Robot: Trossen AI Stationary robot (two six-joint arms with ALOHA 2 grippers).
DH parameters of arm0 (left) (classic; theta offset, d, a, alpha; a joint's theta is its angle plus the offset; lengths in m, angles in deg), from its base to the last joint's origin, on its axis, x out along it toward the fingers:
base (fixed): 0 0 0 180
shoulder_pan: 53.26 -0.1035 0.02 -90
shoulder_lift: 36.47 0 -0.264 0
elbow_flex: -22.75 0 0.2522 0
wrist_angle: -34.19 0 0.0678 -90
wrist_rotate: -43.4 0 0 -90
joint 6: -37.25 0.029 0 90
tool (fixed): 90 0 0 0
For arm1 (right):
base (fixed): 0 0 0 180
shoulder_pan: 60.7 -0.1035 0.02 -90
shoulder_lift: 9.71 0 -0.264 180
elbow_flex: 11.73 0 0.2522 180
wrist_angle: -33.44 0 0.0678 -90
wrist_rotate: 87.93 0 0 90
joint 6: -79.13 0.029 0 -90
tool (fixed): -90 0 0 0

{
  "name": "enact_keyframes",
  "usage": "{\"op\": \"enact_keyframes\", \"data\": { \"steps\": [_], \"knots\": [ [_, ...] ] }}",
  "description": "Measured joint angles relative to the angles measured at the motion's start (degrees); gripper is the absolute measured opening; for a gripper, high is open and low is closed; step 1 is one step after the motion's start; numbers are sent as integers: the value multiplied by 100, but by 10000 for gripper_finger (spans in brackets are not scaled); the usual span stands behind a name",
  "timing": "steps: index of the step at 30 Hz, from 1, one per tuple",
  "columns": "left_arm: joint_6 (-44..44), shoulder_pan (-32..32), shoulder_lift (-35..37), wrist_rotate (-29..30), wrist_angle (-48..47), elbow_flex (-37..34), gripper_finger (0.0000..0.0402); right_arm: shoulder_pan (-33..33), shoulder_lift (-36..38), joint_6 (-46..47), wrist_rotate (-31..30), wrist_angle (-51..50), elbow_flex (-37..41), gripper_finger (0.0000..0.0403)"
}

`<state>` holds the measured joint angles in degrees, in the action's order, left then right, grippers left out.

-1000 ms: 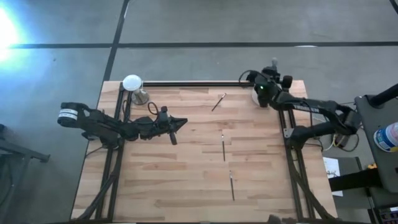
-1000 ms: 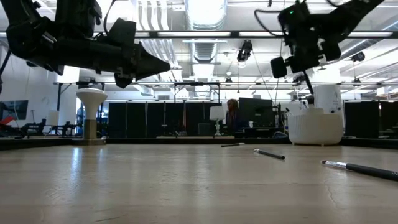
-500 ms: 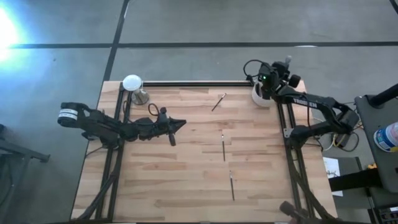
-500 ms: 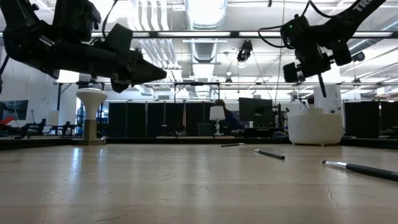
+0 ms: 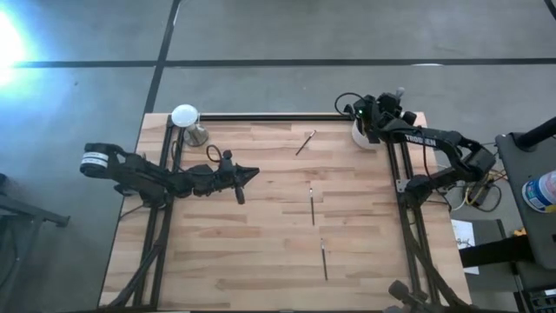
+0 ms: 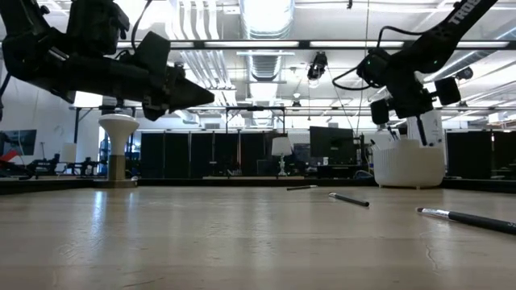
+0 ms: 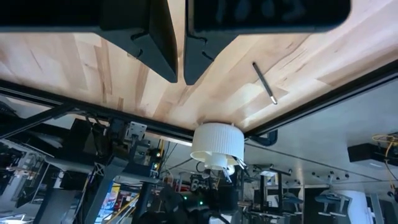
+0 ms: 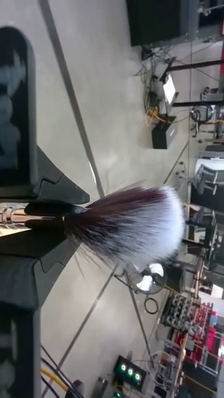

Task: Pick & Place Makeup Brushes
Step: Put the black highlighter brush into the white makeup holder

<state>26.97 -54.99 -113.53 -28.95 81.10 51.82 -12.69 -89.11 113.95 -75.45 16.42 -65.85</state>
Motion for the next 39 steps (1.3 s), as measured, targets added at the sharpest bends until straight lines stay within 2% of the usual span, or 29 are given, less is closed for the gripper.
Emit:
{"op": "enact_keyframes", "data": {
  "steps": [11,39],
  "knots": [
    [-9,1,2,0,23,2,20,-20,-65,412,269,-710,15,45],
    [-20,1,4,0,16,4,20,-90,-166,530,538,-1182,42,60]
  ]
}}
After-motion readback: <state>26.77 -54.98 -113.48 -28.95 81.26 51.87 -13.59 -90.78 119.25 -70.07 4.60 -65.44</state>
